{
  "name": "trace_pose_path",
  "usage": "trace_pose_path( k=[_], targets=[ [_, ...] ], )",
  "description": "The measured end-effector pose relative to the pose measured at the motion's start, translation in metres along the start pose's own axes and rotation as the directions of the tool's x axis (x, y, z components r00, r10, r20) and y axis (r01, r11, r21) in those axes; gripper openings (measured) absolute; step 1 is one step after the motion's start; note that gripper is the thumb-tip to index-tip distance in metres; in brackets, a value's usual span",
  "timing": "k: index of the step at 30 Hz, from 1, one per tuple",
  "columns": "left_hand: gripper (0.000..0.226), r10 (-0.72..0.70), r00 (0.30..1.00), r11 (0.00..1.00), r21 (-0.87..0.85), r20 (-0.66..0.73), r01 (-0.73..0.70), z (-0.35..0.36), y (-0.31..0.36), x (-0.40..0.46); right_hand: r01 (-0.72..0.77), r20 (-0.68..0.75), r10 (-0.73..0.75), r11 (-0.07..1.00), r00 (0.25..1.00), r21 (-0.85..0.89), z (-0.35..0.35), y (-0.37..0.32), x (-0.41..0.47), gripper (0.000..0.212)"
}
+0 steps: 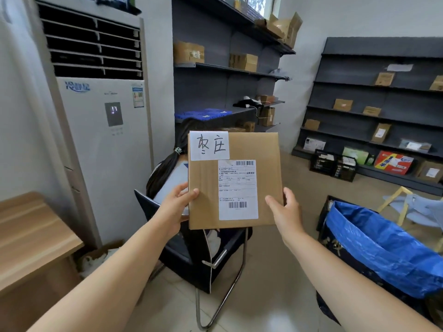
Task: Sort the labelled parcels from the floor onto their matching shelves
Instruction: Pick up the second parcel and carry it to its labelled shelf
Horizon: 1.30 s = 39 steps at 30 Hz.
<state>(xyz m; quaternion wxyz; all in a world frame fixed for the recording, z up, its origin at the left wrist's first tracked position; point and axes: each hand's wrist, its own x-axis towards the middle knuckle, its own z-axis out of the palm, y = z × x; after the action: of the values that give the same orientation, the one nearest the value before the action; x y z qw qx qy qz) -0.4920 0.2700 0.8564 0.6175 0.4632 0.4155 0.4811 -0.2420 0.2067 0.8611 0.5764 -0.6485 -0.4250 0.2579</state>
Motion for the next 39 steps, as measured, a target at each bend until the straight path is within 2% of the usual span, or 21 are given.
trace_pose_path(
  k=[4, 7, 9, 17, 23, 27, 30, 34, 39],
  targets=[
    [0.042, 0.029, 0.993, 0.999, -0.021, -0.112, -0.032, 0.002, -0.004, -0.004, 0.031, 0.089, -0.031, 1.0, 0.996, -0.001, 0.01, -0.001, 0.026, 0.039],
    [0.046, 0.041, 0.977, 0.998, -0.046, -0.207, -0.052, -0.006, -0.01, -0.014, 0.058, 0.18, -0.06, 0.998, 0.982, 0.015, 0.026, 0.0, 0.036, 0.028],
    [0.048, 0.042, 0.96, 0.998, -0.043, -0.278, -0.056, -0.015, -0.012, -0.023, 0.069, 0.246, -0.075, 0.997, 0.966, 0.033, 0.039, -0.001, 0.037, 0.03],
    [0.051, 0.063, 0.85, 0.992, -0.058, -0.523, -0.11, -0.086, -0.018, -0.093, 0.076, 0.545, -0.104, 0.994, 0.832, 0.074, 0.125, -0.009, 0.003, 0.036],
    [0.051, 0.073, 0.707, 0.974, -0.102, -0.703, -0.202, -0.147, -0.009, -0.174, 0.078, 0.693, -0.157, 0.986, 0.704, 0.144, 0.199, -0.033, -0.067, 0.038],
    [0.052, 0.068, 0.615, 0.97, -0.094, -0.785, -0.226, -0.188, 0.001, -0.237, 0.075, 0.786, -0.177, 0.983, 0.592, 0.165, 0.248, -0.052, -0.125, 0.039],
    [0.057, 0.071, 0.522, 0.964, -0.075, -0.85, -0.253, -0.221, 0.01, -0.29, 0.048, 0.849, -0.183, 0.982, 0.496, 0.184, 0.285, -0.071, -0.178, 0.039],
    [0.057, 0.068, 0.387, 0.96, -0.046, -0.92, -0.277, -0.264, 0.018, -0.36, 0.036, 0.887, -0.213, 0.975, 0.411, 0.217, 0.33, -0.092, -0.254, 0.047],
    [0.054, 0.075, 0.235, 0.945, -0.006, -0.969, -0.326, -0.303, 0.021, -0.442, 0.007, 0.934, -0.234, 0.97, 0.271, 0.241, 0.373, -0.11, -0.346, 0.038]
  ],
)
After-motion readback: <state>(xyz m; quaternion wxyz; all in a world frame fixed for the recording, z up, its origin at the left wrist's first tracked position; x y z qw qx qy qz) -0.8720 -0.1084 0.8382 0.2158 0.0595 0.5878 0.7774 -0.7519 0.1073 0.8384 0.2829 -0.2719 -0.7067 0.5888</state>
